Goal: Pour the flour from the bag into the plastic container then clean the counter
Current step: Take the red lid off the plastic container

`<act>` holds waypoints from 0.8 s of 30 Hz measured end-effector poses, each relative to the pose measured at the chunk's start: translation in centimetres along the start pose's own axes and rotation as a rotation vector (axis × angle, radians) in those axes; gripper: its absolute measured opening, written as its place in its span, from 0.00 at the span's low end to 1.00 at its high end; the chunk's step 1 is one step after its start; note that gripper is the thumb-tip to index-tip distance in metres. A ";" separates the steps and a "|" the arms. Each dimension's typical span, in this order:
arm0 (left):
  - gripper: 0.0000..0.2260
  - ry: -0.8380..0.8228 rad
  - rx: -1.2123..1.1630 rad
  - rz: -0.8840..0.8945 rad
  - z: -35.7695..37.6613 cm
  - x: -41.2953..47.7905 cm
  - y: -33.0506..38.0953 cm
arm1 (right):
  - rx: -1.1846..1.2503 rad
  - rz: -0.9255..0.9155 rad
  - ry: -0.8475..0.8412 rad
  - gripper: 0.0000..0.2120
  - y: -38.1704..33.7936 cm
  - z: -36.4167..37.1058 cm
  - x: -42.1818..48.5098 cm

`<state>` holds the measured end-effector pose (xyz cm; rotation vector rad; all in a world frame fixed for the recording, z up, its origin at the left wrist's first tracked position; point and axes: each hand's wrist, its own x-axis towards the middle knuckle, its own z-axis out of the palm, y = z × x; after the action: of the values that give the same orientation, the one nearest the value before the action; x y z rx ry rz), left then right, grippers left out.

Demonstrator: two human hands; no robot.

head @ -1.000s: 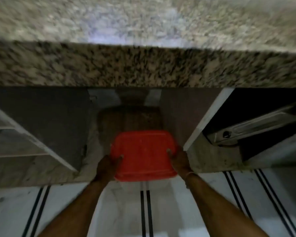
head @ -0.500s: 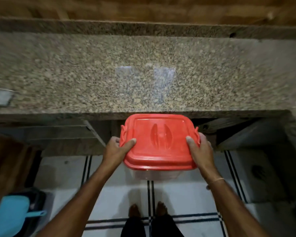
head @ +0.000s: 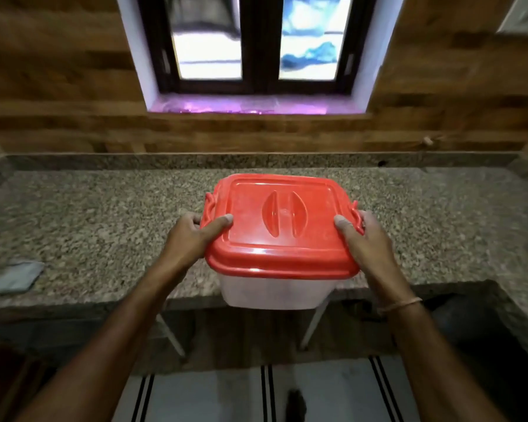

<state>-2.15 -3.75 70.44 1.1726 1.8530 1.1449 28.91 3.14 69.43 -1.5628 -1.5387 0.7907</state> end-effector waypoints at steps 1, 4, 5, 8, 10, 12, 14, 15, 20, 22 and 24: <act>0.20 0.015 0.004 0.001 0.4 1.7 0.4 | 0.015 -0.003 -0.002 0.25 -0.1 0.5 1.9; 0.31 0.070 0.056 -0.019 1.6 7.3 1.0 | 0.036 -0.007 -0.009 0.25 0.1 2.4 8.0; 0.32 0.087 0.067 -0.033 2.1 9.3 1.0 | 0.036 -0.003 -0.014 0.25 0.1 3.1 10.2; 0.27 0.101 0.076 -0.080 4.0 14.4 1.2 | 0.031 0.052 -0.050 0.24 0.7 5.2 16.0; 0.23 0.101 0.115 -0.107 5.0 17.2 0.8 | -0.012 0.068 -0.069 0.22 1.2 6.5 18.9; 0.23 0.114 0.125 -0.128 5.9 19.4 0.0 | -0.047 0.076 -0.091 0.23 1.7 7.7 21.3; 0.22 0.156 0.106 -0.148 6.1 21.0 -0.4 | -0.083 0.094 -0.110 0.28 1.7 8.5 23.2; 0.23 0.173 0.100 -0.158 6.1 21.7 -0.4 | -0.099 0.097 -0.119 0.30 1.6 8.8 23.9; 0.33 0.112 0.081 -0.217 5.7 25.0 -0.9 | -0.211 0.058 -0.160 0.26 1.3 10.5 26.6; 0.34 0.111 0.127 -0.210 5.2 26.0 -1.5 | -0.232 0.059 -0.169 0.27 1.2 11.1 26.8; 0.32 0.113 0.048 -0.242 4.6 26.8 -2.5 | -0.237 0.061 -0.176 0.27 1.0 11.7 27.0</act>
<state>-9.34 21.89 64.40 0.8955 2.0539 1.0528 21.26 31.23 65.30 -1.7564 -1.7720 0.8222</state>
